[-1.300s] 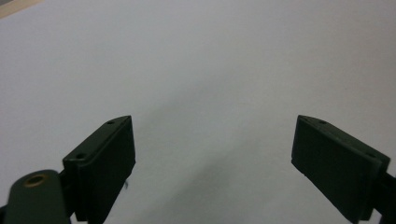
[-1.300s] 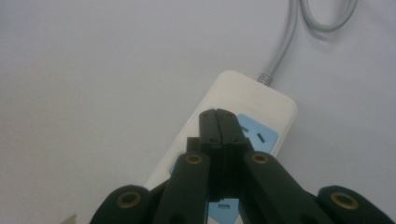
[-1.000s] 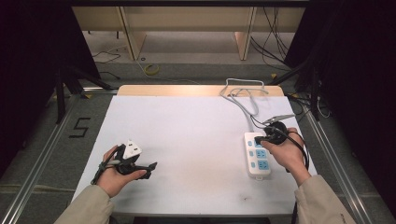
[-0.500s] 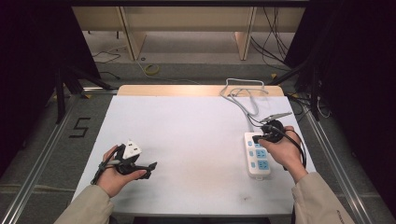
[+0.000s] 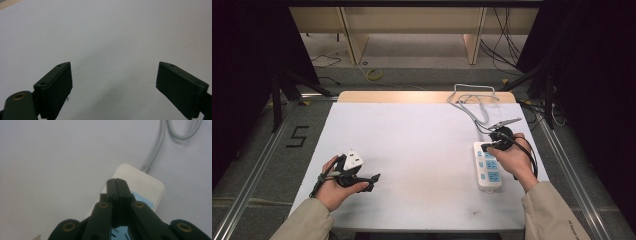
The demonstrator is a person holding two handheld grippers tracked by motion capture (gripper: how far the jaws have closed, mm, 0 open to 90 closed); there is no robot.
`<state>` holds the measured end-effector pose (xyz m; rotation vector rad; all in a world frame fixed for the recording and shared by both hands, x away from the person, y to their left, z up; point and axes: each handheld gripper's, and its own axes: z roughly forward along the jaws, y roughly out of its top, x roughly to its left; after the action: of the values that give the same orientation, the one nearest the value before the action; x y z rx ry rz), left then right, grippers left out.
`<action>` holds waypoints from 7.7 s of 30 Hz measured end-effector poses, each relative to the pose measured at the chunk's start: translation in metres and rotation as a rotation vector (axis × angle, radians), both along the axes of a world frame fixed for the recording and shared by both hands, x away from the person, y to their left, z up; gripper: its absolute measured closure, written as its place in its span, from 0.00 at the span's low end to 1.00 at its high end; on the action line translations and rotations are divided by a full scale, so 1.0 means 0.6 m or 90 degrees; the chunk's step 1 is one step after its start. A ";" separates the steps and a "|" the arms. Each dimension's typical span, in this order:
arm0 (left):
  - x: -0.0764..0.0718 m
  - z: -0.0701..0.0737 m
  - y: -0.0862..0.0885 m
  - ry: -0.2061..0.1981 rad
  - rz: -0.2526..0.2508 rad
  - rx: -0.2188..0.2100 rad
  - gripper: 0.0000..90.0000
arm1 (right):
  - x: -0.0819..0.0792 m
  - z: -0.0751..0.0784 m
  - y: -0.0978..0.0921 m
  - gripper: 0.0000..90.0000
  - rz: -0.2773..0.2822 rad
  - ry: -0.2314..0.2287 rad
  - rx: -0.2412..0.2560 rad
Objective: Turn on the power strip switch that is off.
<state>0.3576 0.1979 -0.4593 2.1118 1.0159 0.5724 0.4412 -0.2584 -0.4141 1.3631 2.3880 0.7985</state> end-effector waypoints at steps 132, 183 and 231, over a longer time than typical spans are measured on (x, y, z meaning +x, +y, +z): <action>0.000 -0.002 -0.006 0.002 -0.008 0.005 0.15 | 0.033 -0.038 0.038 1.00 -0.005 0.056 -0.092; -0.001 -0.004 -0.007 0.010 -0.010 0.012 0.15 | -0.004 -0.020 0.019 1.00 0.020 -0.031 0.008; -0.004 -0.005 -0.005 0.012 -0.009 0.015 0.15 | -0.073 -0.015 0.006 0.79 0.041 -0.069 0.079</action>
<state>0.3554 0.1951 -0.4621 2.1469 1.0080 0.5602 0.3976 -0.2548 -0.4232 1.2583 2.3439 1.0255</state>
